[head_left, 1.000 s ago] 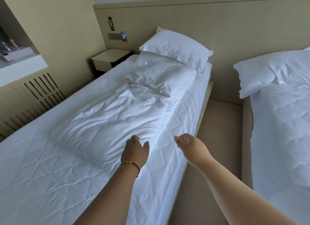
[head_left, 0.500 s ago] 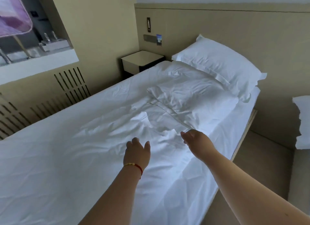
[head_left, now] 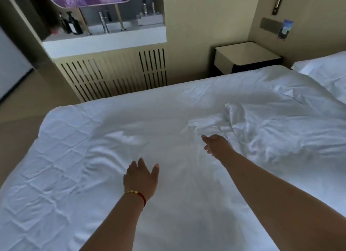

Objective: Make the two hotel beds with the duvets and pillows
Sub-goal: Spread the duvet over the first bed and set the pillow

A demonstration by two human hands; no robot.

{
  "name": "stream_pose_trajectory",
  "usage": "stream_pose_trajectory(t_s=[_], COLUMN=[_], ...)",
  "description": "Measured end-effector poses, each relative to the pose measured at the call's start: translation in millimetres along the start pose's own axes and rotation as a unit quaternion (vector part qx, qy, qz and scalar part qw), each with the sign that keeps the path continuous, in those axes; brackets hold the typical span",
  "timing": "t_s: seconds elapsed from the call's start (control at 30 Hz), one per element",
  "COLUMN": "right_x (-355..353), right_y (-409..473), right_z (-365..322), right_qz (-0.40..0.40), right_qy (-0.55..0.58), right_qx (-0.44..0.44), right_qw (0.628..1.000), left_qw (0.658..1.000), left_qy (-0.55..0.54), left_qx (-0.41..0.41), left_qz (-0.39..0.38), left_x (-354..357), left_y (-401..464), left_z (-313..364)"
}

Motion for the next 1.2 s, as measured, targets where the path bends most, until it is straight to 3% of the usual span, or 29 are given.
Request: stream_pose_trajectory(t_s=[0.2,0.43,0.53,0.63,0.73,0.83,0.93,0.97,1.03,1.1,1.13,1.17,1.2], right_x=[46,109,143,143,95,47,24,25,52,104,134,157,165], right_y=[85,137,139,141,160,185,185,170,126,73,56,59,78], right_z=[-13,-16,-14,-35,-78,-102,-100,-104,-117,-111,-89,-55,-14], right_qz=[-0.045,-0.088,-0.106,-0.055,0.035,0.146,0.222,0.233,0.243,0.184,0.123,0.034,-0.045], right_qy=[0.014,0.088,0.013,0.042,0.095,-0.006,-0.137,-0.173,-0.199,-0.174,-0.215,-0.290,-0.358], right_qx=[-0.016,0.050,0.015,-0.058,-0.103,-0.129,-0.119,-0.141,-0.269,-0.456,-0.518,-0.522,-0.465], right_qw=[0.999,0.991,0.994,0.996,0.990,0.981,0.958,0.946,0.911,0.853,0.819,0.801,0.808], left_qw=[0.996,0.993,0.994,0.993,0.989,0.977,0.970,0.969,0.965,0.960,0.958,0.955,0.951], left_qy=[0.077,0.119,0.101,0.095,0.094,0.105,0.115,0.114,0.110,0.104,0.099,0.098,0.100], left_qx=[-0.026,0.011,0.044,0.068,0.110,0.176,0.214,0.221,0.237,0.258,0.268,0.278,0.290], left_qz=[0.023,-0.012,0.009,0.008,0.040,0.055,0.015,-0.005,-0.036,-0.039,-0.032,-0.027,-0.030], left_x=[35,126,152,154,131,121,138,146,156,160,161,164,168], left_y=[21,17,13,6,10,15,3,-2,-9,-13,-14,-16,-18], left_z=[9,14,3,-3,12,35,50,51,52,50,48,45,41])
Point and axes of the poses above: each hand's wrist, its own y-axis towards the middle knuckle, its own x-axis out of the palm, z = x × y, the point moved 5 cm from there along y, towards the middle knuckle, and after that the axes turned 11 degrees about z, right-handed, at the moved point
